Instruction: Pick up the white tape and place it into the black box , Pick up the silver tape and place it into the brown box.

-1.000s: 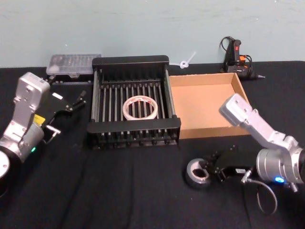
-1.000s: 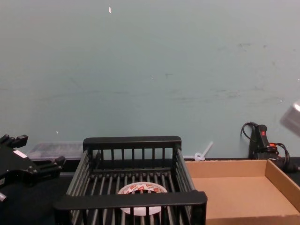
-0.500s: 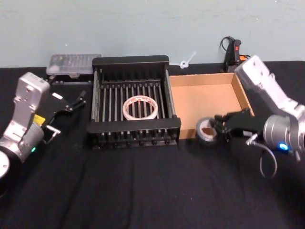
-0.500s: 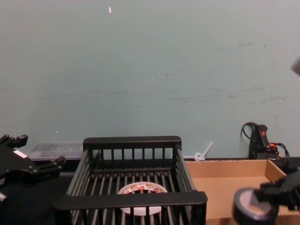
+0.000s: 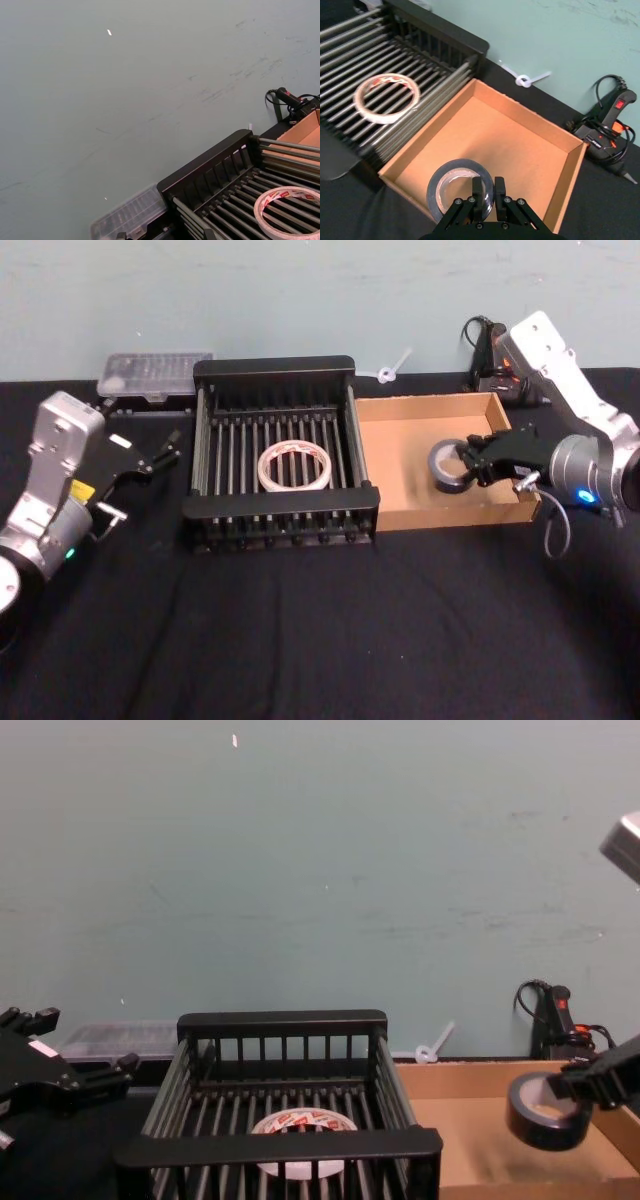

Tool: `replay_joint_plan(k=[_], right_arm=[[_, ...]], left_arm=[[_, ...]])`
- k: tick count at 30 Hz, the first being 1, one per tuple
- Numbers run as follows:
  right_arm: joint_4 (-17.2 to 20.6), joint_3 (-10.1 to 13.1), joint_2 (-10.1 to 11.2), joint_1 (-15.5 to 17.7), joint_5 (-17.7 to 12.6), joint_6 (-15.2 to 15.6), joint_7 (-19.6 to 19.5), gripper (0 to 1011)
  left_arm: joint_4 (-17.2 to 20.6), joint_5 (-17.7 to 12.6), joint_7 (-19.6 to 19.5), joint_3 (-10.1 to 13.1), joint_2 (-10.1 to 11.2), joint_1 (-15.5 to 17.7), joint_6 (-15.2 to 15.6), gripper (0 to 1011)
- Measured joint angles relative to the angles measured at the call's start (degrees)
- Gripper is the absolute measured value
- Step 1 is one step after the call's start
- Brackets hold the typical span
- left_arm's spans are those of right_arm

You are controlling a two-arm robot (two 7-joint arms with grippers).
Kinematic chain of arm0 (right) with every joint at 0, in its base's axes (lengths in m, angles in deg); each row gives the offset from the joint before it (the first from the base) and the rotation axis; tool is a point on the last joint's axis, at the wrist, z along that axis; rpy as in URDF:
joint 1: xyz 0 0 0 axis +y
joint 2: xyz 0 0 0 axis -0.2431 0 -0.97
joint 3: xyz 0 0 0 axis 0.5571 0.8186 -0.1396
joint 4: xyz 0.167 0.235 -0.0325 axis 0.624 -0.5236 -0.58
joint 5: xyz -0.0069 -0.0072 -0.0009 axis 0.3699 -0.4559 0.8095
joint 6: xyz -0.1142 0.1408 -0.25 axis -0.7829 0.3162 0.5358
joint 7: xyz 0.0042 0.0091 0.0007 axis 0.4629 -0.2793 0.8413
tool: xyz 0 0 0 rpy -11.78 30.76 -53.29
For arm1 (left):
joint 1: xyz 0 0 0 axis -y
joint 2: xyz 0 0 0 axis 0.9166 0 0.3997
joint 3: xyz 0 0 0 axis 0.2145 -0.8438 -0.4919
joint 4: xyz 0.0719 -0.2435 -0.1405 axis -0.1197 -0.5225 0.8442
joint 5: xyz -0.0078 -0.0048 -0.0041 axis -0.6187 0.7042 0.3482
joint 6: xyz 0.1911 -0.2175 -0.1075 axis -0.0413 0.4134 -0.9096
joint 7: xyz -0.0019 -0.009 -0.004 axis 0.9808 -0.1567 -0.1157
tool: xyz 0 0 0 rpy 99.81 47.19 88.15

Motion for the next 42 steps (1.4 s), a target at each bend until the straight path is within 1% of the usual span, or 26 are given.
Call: replay_joint_plan(k=[3, 4, 5, 7, 10, 14, 16, 32, 34, 36, 37, 38, 39, 41, 42], right_arm=[[-2.59, -0.34, -1.11, -1.6, 0.91, -0.16, -0.09, 147], [-2.59, -0.34, -1.11, -1.6, 0.91, -0.16, -0.09, 147], [-4.06, -0.59, -1.73, -2.41, 1.43, -0.22, -0.1, 148], [-5.54, -0.88, -2.35, -3.22, 1.93, -0.3, -0.11, 147], [-8.78, -1.37, -3.73, -4.87, 2.98, -0.49, -0.1, 147], [-10.62, -1.44, -4.72, -5.66, 3.59, -0.77, -0.04, 147], [-11.28, -1.3, -5.17, -5.83, 3.8, -1.04, 0.03, 147], [-11.08, -1.32, -5.01, -5.82, 3.81, -0.97, 0.08, 151], [-11.05, -1.33, -5.0, -5.82, 3.8, -0.97, 0.08, 205], [-11.03, -1.34, -4.99, -5.82, 3.8, -0.96, 0.08, 230], [-11.03, -1.35, -4.98, -5.82, 3.8, -0.95, 0.08, 295], [-11.03, -1.36, -4.98, -5.82, 3.8, -0.95, 0.08, 311], [-11.02, -1.36, -4.98, -5.82, 3.79, -0.94, 0.08, 365], [-11.01, -1.37, -4.96, -5.82, 3.78, -0.93, 0.08, 408], [-11.0, -1.37, -4.96, -5.82, 3.78, -0.92, 0.08, 471]], left_arm=[[0.0, 0.0, 0.0, 0.0, 0.0, 0.0, 0.0, 1001], [0.0, 0.0, 0.0, 0.0, 0.0, 0.0, 0.0, 1002], [0.0, 0.0, 0.0, 0.0, 0.0, 0.0, 0.0, 1001], [0.0, 0.0, 0.0, 0.0, 0.0, 0.0, 0.0, 1001], [0.0, 0.0, 0.0, 0.0, 0.0, 0.0, 0.0, 1001], [0.0, 0.0, 0.0, 0.0, 0.0, 0.0, 0.0, 1001], [0.0, 0.0, 0.0, 0.0, 0.0, 0.0, 0.0, 1001], [0.0, 0.0, 0.0, 0.0, 0.0, 0.0, 0.0, 1001], [0.0, 0.0, 0.0, 0.0, 0.0, 0.0, 0.0, 1001], [0.0, 0.0, 0.0, 0.0, 0.0, 0.0, 0.0, 1001], [0.0, 0.0, 0.0, 0.0, 0.0, 0.0, 0.0, 1001], [0.0, 0.0, 0.0, 0.0, 0.0, 0.0, 0.0, 1001], [0.0, 0.0, -0.01, 0.0, 0.0, 0.0, 0.0, 1002], [0.0, 0.0, 0.0, 0.0, 0.0, 0.0, 0.0, 1001], [0.0, 0.0, 0.0, 0.0, 0.0, 0.0, 0.0, 1001]])
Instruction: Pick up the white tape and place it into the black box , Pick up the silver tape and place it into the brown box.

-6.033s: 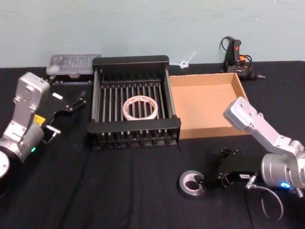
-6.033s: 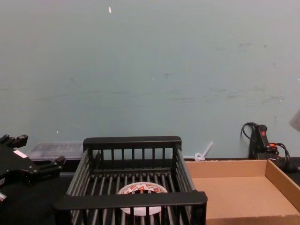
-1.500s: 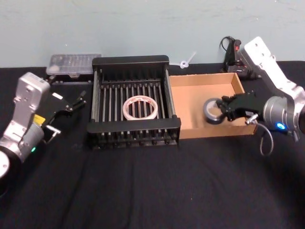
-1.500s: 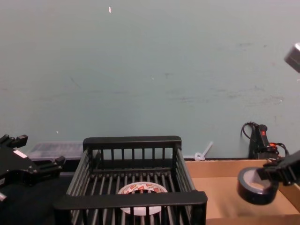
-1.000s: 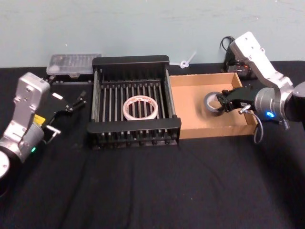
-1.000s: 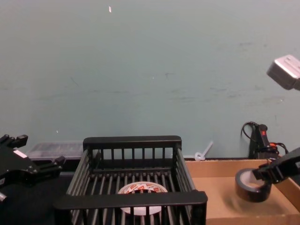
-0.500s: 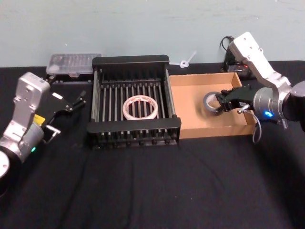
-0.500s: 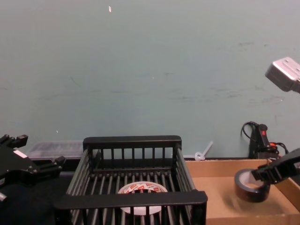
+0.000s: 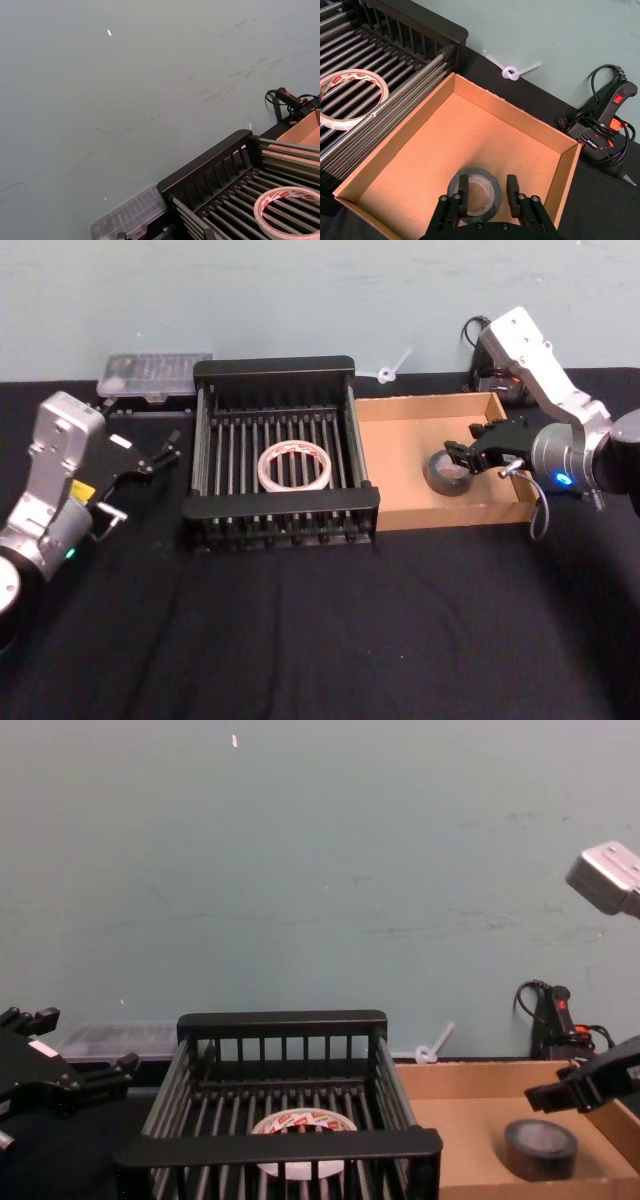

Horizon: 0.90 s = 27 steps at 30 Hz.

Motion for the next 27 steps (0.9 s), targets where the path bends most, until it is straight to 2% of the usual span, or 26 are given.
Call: replay_joint_plan(k=[2, 5, 7, 13, 19, 27], right_arm=[[0.02, -0.01, 0.01, 0.0, -0.01, 0.01, 0.0, 507], [0.03, -0.01, 0.03, 0.0, -0.02, 0.03, 0.0, 632], [0.04, -0.02, 0.04, 0.0, -0.02, 0.04, 0.0, 650], [0.07, -0.02, 0.04, 0.0, -0.04, 0.04, 0.0, 860], [0.07, -0.01, 0.05, 0.0, -0.05, 0.04, 0.0, 999], [0.07, -0.01, 0.04, 0.0, -0.05, 0.04, 0.0, 1002]], left_arm=[[0.0, 0.0, 0.0, 0.0, 0.0, 0.01, 0.0, 1001], [0.0, 0.0, 0.0, 0.0, 0.0, 0.0, 0.0, 1001], [0.0, 0.0, 0.0, 0.0, 0.0, 0.0, 0.0, 1001], [0.0, 0.0, 0.0, 0.0, 0.0, 0.0, 0.0, 1001], [0.0, 0.0, 0.0, 0.0, 0.0, 0.0, 0.0, 1001], [0.0, 0.0, 0.0, 0.0, 0.0, 0.0, 0.0, 1001]])
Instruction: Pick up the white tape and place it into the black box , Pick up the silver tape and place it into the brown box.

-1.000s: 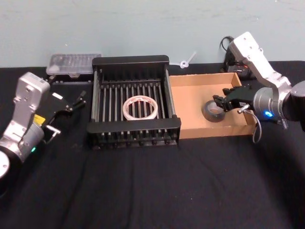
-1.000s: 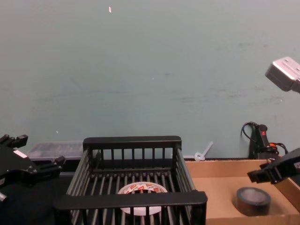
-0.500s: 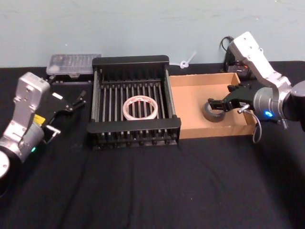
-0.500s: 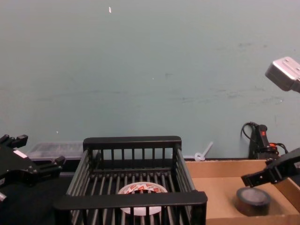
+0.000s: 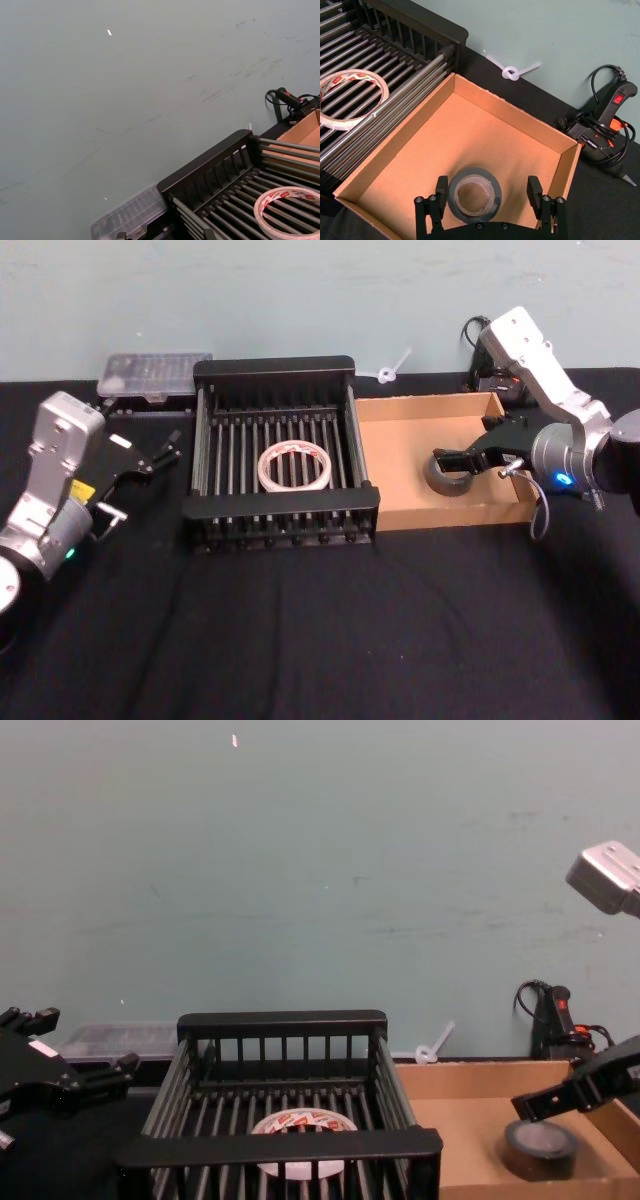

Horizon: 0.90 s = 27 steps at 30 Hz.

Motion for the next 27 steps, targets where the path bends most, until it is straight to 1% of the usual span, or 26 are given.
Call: replay_joint_plan(k=[6, 10, 11, 13, 14, 16, 17, 18, 19, 20, 22, 25, 26, 27], right_arm=[[0.0, 0.13, -0.06, 0.04, 0.0, 0.0, -0.03, 1003], [0.46, 2.11, -1.08, 1.06, 0.0, -0.35, -1.71, 1003], [1.07, 3.16, -1.61, 1.88, 0.02, -1.41, -3.1, 1003], [1.91, 4.33, -2.18, 2.99, 0.26, -3.23, -4.9, 1003], [2.63, 5.31, -2.7, 4.06, 0.62, -5.32, -6.62, 1002], [3.37, 6.21, -3.14, 5.11, 1.06, -7.59, -8.22, 1003], [3.97, 6.99, -3.6, 6.21, 1.48, -10.08, -9.6, 1002], [4.2, 7.38, -3.82, 6.72, 1.69, -11.31, -10.15, 1002], [4.54, 8.08, -4.2, 7.79, 2.05, -14.14, -11.25, 1003], [4.54, 8.08, -4.2, 7.79, 2.05, -14.14, -11.25, 1003], [4.9, 9.13, -4.82, 9.87, 2.88, -19.29, -13.0, 1003], [4.94, 9.65, -5.06, 11.34, 3.71, -22.97, -13.98, 1002], [4.94, 9.89, -5.12, 12.17, 4.14, -24.92, -14.32, 1002], [4.93, 10.02, -5.14, 12.62, 4.39, -25.9, -14.46, 1003]], left_arm=[[0.0, 0.0, 0.0, 0.0, 0.0, 0.0, 0.0, 1001], [0.0, 0.0, 0.0, 0.0, 0.0, 0.0, 0.0, 1002], [0.0, 0.0, 0.0, 0.0, 0.0, 0.0, 0.0, 1001], [0.0, 0.0, 0.0, 0.0, 0.0, 0.0, 0.0, 1001], [0.0, 0.0, 0.0, 0.0, 0.0, 0.0, 0.0, 1001], [0.0, 0.0, 0.0, 0.0, 0.0, 0.0, 0.0, 1001], [0.0, 0.0, 0.0, 0.0, 0.0, 0.0, 0.0, 1001], [0.0, 0.0, 0.0, 0.0, 0.0, 0.0, 0.0, 1001], [0.0, 0.0, 0.0, 0.0, 0.0, 0.0, 0.0, 1001], [0.0, 0.0, 0.0, 0.0, 0.0, 0.0, 0.0, 1001], [0.0, 0.0, 0.0, 0.0, 0.0, 0.0, 0.0, 1001], [0.0, 0.0, 0.0, 0.0, 0.0, 0.0, 0.0, 1001], [0.0, 0.0, 0.0, 0.0, 0.0, 0.0, 0.0, 1001], [0.0, 0.0, 0.0, 0.0, 0.0, 0.0, 0.0, 1001]])
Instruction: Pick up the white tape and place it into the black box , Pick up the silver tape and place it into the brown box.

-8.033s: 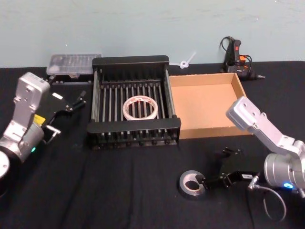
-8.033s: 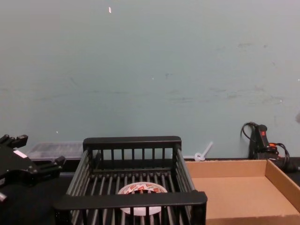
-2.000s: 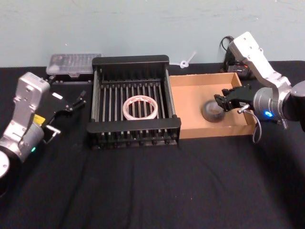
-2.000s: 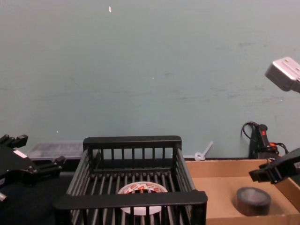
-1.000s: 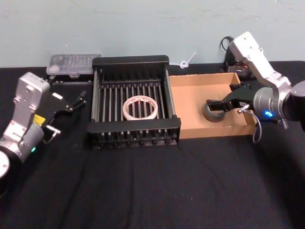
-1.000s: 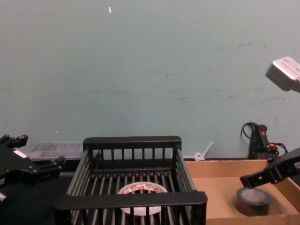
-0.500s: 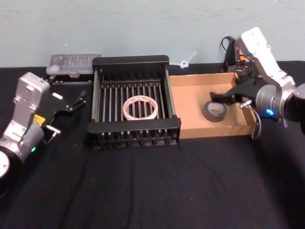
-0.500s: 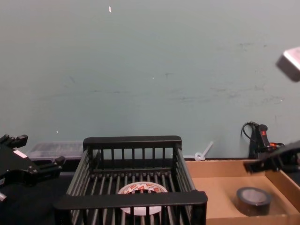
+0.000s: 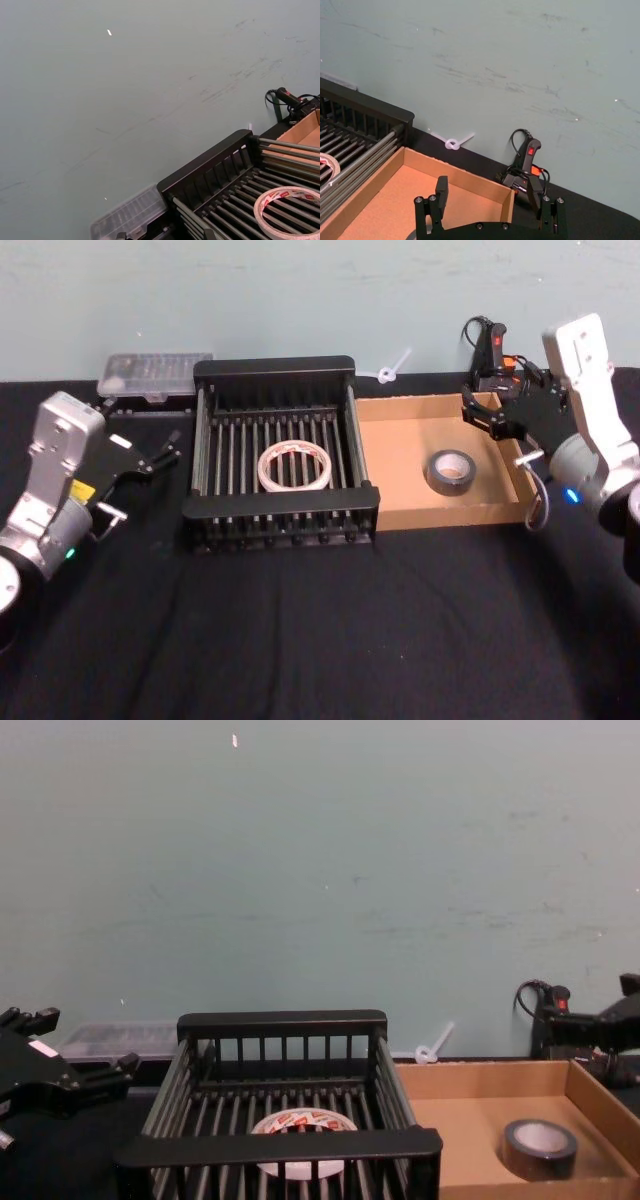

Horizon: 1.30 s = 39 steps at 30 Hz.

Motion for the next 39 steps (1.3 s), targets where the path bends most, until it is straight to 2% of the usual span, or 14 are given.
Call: replay_joint_plan(k=[5, 10, 18, 21, 39], right_arm=[[-0.09, 0.57, 0.3, 2.99, 1.52, -5.07, -0.27, 1003], [-0.03, 0.98, 0.62, 4.98, 2.46, -6.66, -0.11, 1002], [0.27, 2.15, 0.49, 6.98, 3.2, -7.15, 0.53, 1002], [0.58, 3.07, -0.18, 7.35, 3.34, -6.84, 0.38, 1003], [0.56, 2.88, -0.08, 7.36, 3.35, -6.92, 0.36, 1002]], left_arm=[[0.0, 0.0, 0.0, 0.0, 0.0, 0.0, 0.0, 1001], [0.0, 0.0, 0.0, 0.0, 0.0, 0.0, 0.0, 1002], [0.0, 0.0, 0.0, 0.0, 0.0, 0.0, 0.0, 1001], [0.0, 0.0, 0.0, 0.0, 0.0, 0.0, 0.0, 1001], [0.0, 0.0, 0.0, 0.0, 0.0, 0.0, 0.0, 1001]])
